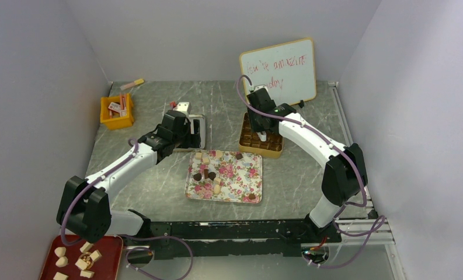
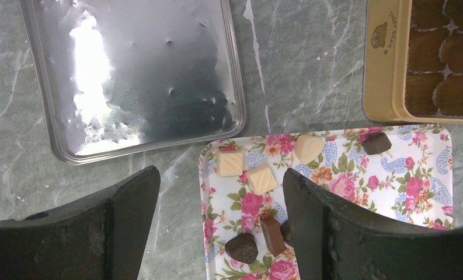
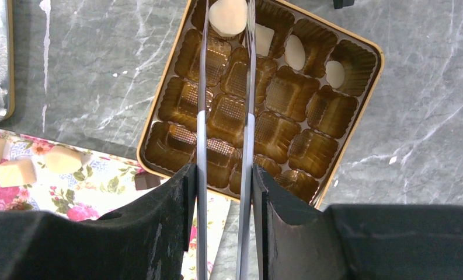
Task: Pack the chocolate
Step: Place the fake chocolate in the packing box.
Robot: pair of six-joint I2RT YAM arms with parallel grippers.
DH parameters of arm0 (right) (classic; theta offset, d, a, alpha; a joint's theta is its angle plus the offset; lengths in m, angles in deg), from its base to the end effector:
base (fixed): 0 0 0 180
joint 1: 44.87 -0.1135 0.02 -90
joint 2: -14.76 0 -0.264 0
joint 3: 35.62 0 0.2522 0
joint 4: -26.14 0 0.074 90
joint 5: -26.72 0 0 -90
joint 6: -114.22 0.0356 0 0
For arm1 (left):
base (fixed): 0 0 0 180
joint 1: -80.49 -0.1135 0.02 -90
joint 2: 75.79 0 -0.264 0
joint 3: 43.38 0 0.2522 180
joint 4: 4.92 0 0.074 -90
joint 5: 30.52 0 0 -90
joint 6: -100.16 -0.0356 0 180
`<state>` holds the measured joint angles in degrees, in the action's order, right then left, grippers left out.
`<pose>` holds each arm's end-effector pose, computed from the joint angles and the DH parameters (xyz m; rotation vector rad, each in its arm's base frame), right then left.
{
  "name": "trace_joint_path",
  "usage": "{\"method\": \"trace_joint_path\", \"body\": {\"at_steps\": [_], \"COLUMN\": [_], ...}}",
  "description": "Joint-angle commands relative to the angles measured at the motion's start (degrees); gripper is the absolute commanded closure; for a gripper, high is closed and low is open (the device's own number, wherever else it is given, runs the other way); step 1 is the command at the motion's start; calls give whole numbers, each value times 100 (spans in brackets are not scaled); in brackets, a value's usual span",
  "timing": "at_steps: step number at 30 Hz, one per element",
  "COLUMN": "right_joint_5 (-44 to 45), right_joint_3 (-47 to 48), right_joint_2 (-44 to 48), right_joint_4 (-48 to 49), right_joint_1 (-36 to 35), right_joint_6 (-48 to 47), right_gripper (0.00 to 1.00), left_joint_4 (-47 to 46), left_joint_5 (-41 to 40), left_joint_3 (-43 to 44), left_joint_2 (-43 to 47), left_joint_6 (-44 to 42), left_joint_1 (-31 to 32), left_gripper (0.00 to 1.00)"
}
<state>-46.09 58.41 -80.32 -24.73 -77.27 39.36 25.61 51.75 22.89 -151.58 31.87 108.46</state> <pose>0.3114 0.1852 0.2868 -0.2382 2.4101 0.0019 0.2562 -0.1306 0.2574 0.0528 2.2801 -0.3063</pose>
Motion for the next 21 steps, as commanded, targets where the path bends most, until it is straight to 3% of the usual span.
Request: {"method": "trace_joint_path", "body": {"at_steps": [1,13,21], "right_joint_5": [-14,-62,-108], "right_joint_3": [57,55,-58], "right_joint_2": [131,152,324], "right_joint_4": [309,386,466], "right_joint_1": [37,35,34], "right_joint_6": [-13,9,-10], "right_gripper": [59,60,81], "left_joint_4": [-167,-140,-148], "left_joint_5": [69,41,54], "left_joint_3": [169,189,163], "left_joint_2": [16,12,40], "left_joint_6": [-83,-124,-97], "left_joint_1": [22,25,25], "left_gripper": [18,18,18]}}
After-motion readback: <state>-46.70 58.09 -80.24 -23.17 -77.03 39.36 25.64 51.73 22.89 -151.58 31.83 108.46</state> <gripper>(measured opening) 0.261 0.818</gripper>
